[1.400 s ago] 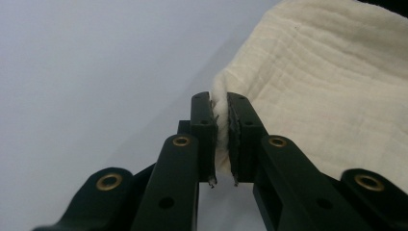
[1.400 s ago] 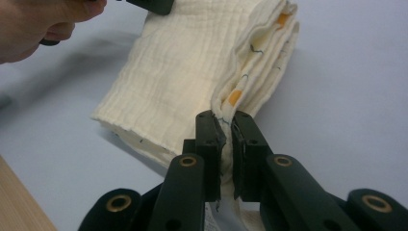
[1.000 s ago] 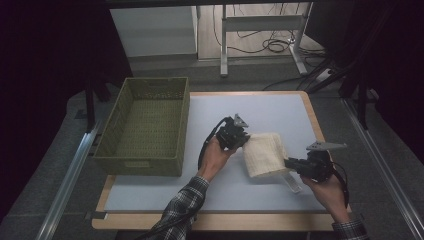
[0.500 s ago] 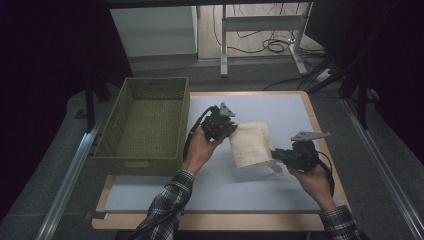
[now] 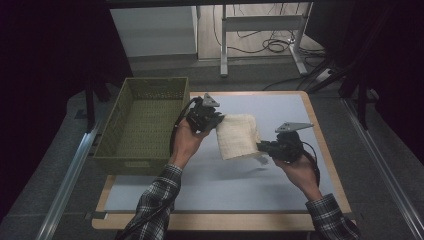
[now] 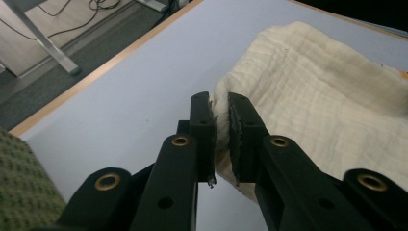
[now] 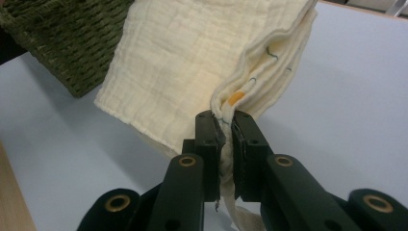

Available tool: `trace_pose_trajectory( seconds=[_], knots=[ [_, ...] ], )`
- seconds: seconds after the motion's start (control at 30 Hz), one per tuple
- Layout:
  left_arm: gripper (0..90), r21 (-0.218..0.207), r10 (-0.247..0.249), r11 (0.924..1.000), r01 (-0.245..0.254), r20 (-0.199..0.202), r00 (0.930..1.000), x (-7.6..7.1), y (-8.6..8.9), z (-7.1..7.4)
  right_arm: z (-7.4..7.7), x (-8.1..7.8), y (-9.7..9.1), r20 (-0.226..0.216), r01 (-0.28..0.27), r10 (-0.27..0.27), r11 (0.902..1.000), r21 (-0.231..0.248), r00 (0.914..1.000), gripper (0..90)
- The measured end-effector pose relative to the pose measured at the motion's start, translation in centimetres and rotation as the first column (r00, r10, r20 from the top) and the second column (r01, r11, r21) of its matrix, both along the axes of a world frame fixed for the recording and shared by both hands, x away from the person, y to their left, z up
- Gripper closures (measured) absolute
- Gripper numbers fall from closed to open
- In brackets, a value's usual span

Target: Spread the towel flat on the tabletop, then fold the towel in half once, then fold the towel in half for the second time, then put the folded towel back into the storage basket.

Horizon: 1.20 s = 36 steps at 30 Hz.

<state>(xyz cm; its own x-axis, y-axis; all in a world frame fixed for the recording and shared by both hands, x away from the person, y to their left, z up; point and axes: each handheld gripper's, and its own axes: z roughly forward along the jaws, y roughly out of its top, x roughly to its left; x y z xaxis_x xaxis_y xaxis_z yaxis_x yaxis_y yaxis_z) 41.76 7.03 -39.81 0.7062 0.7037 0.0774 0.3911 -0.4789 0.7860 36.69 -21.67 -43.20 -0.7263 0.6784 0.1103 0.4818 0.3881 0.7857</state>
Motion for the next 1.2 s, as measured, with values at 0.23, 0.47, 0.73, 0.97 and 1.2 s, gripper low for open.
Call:
trace_pose_trajectory(
  seconds=[0.23, 0.47, 0.73, 0.97, 1.2],
  knots=[
    [81.7, -0.006, 0.036, 0.9993, -0.036, 0.019, 0.9992, 0.2, 2.2, 1.2, 1.1, 0.7, 2.2, 0.022, -0.024, 0.024, 0.9997, 0.001, 0.9995, 82.5],
    [81.7, -0.008, 0.067, 0.9977, -0.067, 0.028, 0.9974, 0.5, 4.1, 1.9, 2.1, 1.4, 4.3, 0.030, -0.045, 0.045, 0.9990, 0.003, 0.9986, 82.5],
    [81.6, -0.006, 0.099, 0.9951, -0.099, 0.042, 0.9942, 0.7, 5.9, 3.0, 2.8, 2.1, 6.3, 0.034, -0.061, 0.061, 0.9981, 0.004, 0.9976, 82.5],
    [81.4, 0.002, 0.126, 0.9919, -0.127, 0.052, 0.9906, 0.8, 7.4, 3.7, 3.6, 2.6, 7.7, 0.039, -0.073, 0.072, 0.9972, 0.015, 0.9966, 82.5],
    [81.4, 0.011, 0.162, 0.9865, -0.163, 0.052, 0.9854, 1.1, 9.0, 4.0, 4.0, 3.1, 9.4, 0.040, -0.088, 0.087, 0.9960, 0.017, 0.9954, 82.5]
  ],
)
